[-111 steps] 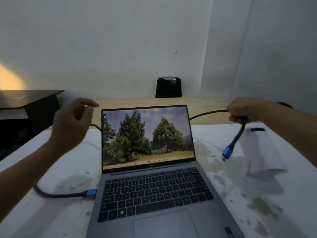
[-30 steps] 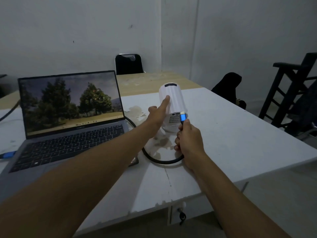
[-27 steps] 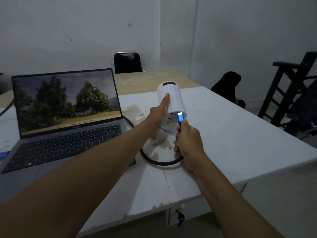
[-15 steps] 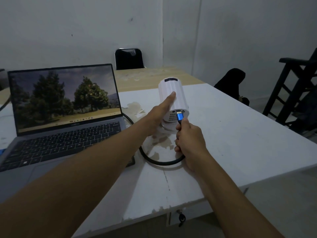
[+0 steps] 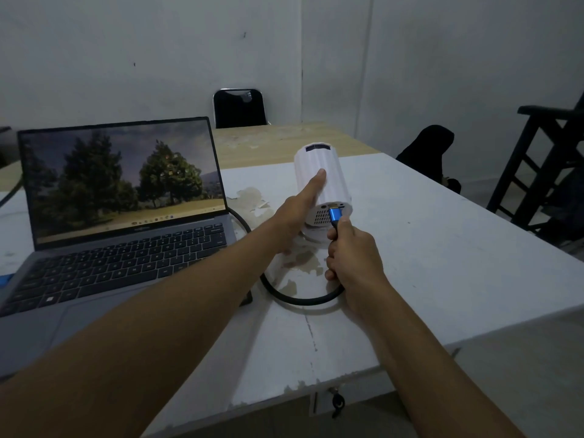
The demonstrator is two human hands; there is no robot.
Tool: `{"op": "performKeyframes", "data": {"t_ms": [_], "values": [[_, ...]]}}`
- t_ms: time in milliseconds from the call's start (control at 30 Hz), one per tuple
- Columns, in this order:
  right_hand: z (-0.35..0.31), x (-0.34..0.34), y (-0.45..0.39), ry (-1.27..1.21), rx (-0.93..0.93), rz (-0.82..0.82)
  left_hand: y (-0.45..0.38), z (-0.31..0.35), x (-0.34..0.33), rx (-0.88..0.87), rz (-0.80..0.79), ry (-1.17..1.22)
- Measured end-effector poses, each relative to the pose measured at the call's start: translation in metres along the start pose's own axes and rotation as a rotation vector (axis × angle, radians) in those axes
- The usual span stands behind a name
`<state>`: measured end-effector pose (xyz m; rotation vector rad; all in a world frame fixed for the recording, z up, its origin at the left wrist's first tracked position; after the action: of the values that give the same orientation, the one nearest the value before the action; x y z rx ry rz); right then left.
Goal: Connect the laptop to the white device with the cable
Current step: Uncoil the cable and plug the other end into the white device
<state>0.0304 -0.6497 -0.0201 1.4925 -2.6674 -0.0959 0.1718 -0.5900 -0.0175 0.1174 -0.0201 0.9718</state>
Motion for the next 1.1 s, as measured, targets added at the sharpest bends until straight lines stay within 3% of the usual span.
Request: {"op": "performKeyframes", "data": {"t_ms": [1100], "values": [[-0.005,-0.001,0.003,-0.079,-0.009,-0.016,0.022,0.01,-0.002,-0.039,-0.065,-0.193]]}}
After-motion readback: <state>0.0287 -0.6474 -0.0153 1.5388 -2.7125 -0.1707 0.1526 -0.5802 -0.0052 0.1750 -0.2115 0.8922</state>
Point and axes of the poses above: each hand's wrist, its own y-axis away from the middle knuckle, its own x-axis out of the back of the hand, z = x × y, the point moved 5 cm from there along -y, towards the middle knuckle, and after that the axes turned 4 degrees about -z, right-handed, at the moved point
